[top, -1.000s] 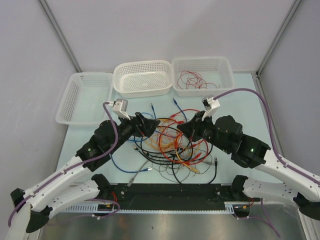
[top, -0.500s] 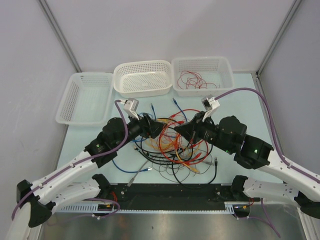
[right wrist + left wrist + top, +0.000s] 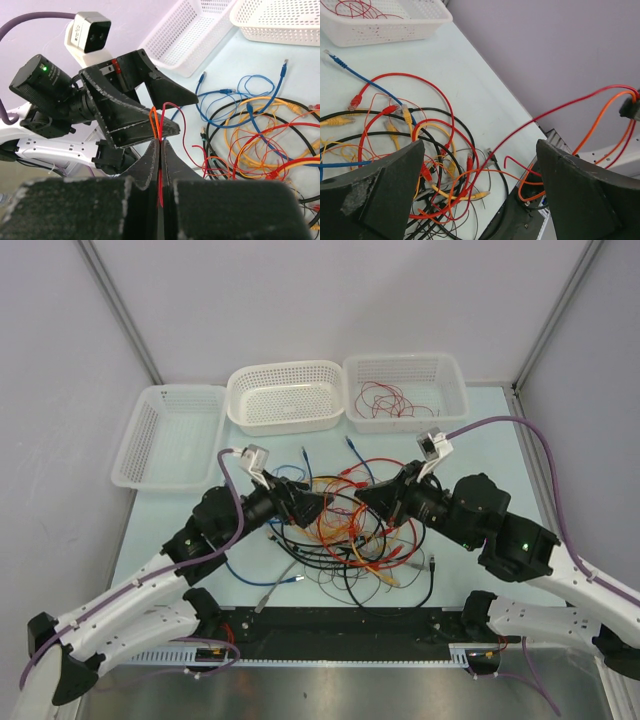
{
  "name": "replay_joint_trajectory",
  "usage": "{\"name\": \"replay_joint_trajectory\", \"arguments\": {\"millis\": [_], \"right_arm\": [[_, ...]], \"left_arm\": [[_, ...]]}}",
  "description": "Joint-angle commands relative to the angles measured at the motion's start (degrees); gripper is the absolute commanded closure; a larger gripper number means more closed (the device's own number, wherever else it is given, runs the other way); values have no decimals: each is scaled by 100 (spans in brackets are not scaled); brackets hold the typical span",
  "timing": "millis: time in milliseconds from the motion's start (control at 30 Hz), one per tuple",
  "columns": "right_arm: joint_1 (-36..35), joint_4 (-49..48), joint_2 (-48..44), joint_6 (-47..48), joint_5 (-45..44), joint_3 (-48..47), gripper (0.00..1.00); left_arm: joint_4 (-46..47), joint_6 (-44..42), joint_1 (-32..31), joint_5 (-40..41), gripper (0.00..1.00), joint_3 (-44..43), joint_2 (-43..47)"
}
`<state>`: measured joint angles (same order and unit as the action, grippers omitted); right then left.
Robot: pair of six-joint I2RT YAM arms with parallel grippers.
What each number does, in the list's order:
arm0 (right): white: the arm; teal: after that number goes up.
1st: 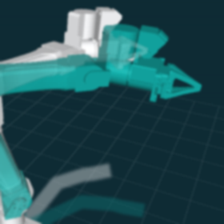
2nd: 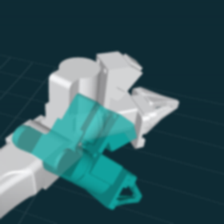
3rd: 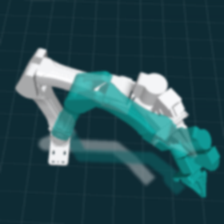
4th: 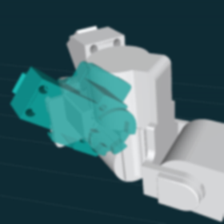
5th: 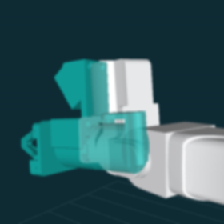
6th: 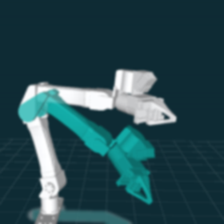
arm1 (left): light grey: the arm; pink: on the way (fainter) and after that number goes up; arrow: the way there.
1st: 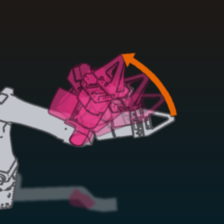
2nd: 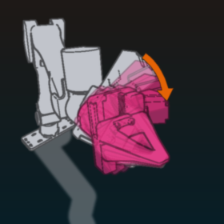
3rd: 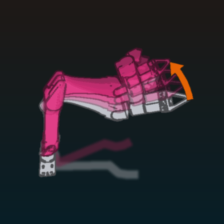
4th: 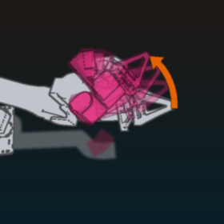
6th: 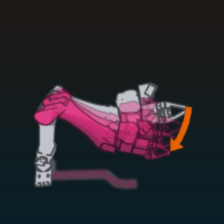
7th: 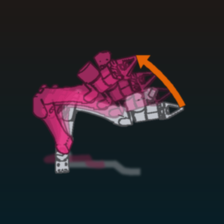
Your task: Untangle the cables
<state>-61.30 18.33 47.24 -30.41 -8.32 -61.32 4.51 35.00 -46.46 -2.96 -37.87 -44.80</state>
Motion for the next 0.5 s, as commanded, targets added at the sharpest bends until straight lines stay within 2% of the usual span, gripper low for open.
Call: {"name": "replay_joint_trajectory", "arguments": {"millis": [0, 67, 167, 267, 300, 333, 367, 400, 433, 467], "right_arm": [[-31, -145, 13, -17, -12, -214, 100], [-31, -171, 31, -17, 40, -214, 100], [-31, -242, 74, -52, 163, -231, 100], [-31, -268, 66, -70, 252, -240, 100], [-23, -268, 57, -70, 260, -258, 100], [-40, -242, 22, -26, 252, -275, 100], [-31, -216, -39, -9, 217, -293, 99], [-31, -94, -83, 26, 156, -336, 90], [-31, -14, -127, 105, -19, -354, 56], [-31, 65, -180, 132, -143, -372, 40]], "left_arm": [[629, 41, 23, -389, 2, 218, 138], [647, 33, 23, -512, 5, 210, 15], [656, 15, 14, -644, 20, 148, -257], [428, -46, 23, -601, 49, -27, -590], [114, -81, 23, -548, 68, -202, -670], [-89, -212, 23, -452, 79, -325, -758], [-317, -292, 23, -190, 100, -457, -881], [-868, -371, 31, 30, 100, -772, -925], [-1082, -537, 31, 224, 100, -931, -926], [-1267, -625, 49, 670, 100, -1081, -917]]}}
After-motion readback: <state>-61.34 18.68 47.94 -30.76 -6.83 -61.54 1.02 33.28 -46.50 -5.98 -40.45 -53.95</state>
